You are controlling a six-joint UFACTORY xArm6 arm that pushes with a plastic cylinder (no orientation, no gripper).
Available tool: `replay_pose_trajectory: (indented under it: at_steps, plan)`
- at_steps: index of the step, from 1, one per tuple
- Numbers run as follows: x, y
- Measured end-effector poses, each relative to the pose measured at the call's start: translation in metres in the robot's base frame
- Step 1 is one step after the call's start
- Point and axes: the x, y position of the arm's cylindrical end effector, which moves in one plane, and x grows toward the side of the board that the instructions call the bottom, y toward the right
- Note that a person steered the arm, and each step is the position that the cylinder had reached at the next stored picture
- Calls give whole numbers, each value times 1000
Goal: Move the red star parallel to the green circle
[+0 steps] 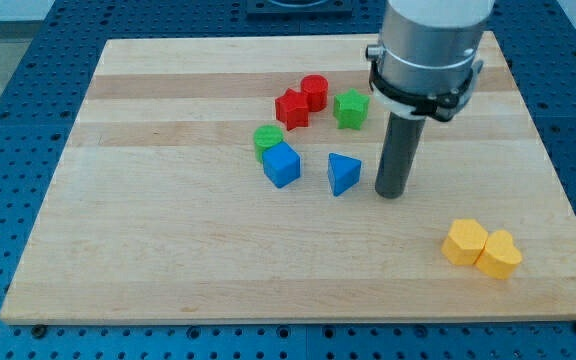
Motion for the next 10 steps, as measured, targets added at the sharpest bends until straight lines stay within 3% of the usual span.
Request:
replay_pose_trajectory:
  at_steps: [5, 8, 10]
  plan:
    - [-128, -95]
    - [-132, -217]
    - [-117, -245]
